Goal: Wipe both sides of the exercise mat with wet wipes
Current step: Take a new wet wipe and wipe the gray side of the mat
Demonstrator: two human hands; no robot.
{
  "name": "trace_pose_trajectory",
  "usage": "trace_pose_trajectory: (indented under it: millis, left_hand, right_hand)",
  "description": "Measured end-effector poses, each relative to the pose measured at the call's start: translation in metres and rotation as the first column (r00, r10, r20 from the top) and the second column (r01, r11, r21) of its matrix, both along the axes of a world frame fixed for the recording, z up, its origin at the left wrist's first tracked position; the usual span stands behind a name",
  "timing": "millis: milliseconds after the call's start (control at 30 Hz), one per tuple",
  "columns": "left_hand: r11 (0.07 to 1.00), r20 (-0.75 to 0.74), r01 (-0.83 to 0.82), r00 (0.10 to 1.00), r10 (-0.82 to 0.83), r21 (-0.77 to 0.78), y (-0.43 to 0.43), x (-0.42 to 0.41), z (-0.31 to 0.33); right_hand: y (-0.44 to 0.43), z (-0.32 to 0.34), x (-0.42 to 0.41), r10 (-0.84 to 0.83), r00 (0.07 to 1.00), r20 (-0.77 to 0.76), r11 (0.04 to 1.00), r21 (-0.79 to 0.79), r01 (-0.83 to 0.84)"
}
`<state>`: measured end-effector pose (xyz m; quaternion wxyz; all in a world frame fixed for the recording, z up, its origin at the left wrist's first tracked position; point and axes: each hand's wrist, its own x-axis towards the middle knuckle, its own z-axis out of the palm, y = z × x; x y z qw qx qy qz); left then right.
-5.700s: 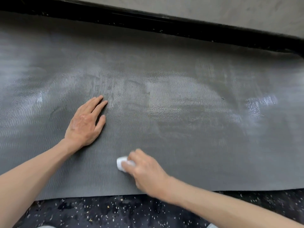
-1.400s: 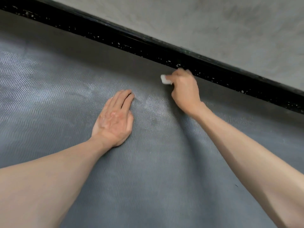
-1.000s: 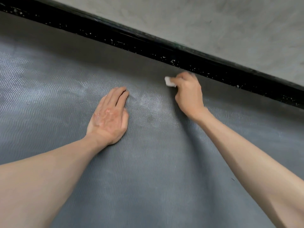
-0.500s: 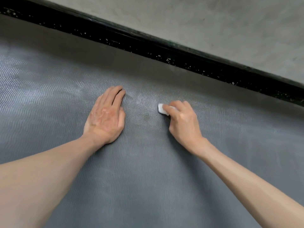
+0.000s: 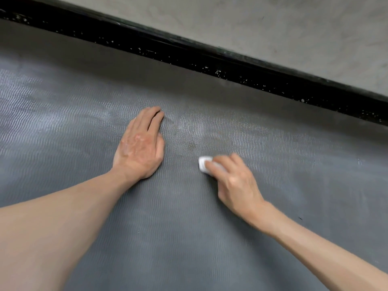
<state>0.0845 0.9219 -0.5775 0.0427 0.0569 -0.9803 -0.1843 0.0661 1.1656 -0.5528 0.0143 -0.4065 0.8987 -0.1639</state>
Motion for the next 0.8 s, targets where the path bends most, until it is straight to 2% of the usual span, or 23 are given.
trace_pose_trajectory:
  millis: [67, 133, 300, 367, 467, 533, 667, 700, 800]
  left_hand:
    - [1.0, 0.005, -0.001, 1.0, 0.001, 0.002, 0.0, 0.0, 0.0]
    - [1.0, 0.003, 0.001, 1.0, -0.001, 0.001, 0.0, 0.0, 0.0]
    - [1.0, -0.004, 0.003, 1.0, -0.003, 0.005, 0.0, 0.001, 0.001]
    - [1.0, -0.008, 0.002, 1.0, -0.002, 0.004, 0.0, 0.0, 0.001]
    - [1.0, -0.009, 0.008, 1.0, -0.008, 0.008, 0.001, 0.0, 0.001]
    - [1.0, -0.009, 0.009, 1.0, -0.009, 0.007, 0.001, 0.0, 0.001]
    - [1.0, -0.009, 0.007, 1.0, -0.007, 0.01, 0.001, 0.001, 0.0]
    - [1.0, -0.013, 0.008, 1.0, -0.008, 0.013, 0.001, 0.001, 0.0]
    - [1.0, -0.023, 0.004, 1.0, -0.004, 0.022, 0.0, 0.002, -0.002]
  right_hand:
    - [0.017, 0.006, 0.032, 0.119, 0.992, 0.052, 0.993, 0.022, -0.12]
    - [0.023, 0.01, 0.027, 0.196, 0.977, 0.083, 0.978, 0.05, -0.201]
    - [0.003, 0.005, -0.008, -0.031, 1.0, 0.0, 0.999, 0.034, 0.031]
    - [0.012, 0.005, 0.022, 0.047, 0.998, 0.037, 0.998, 0.037, -0.048]
    - [0.035, 0.015, 0.075, 0.232, 0.955, 0.188, 0.968, 0.055, -0.246]
    - [0.038, 0.017, 0.068, 0.292, 0.929, 0.225, 0.946, 0.077, -0.316]
    - [0.02, 0.013, 0.027, 0.08, 0.99, 0.117, 0.995, 0.056, -0.087]
    - [0.02, 0.01, 0.033, 0.069, 0.992, 0.103, 0.996, 0.057, -0.075]
    - [0.035, 0.014, 0.085, 0.212, 0.963, 0.164, 0.972, 0.064, -0.225]
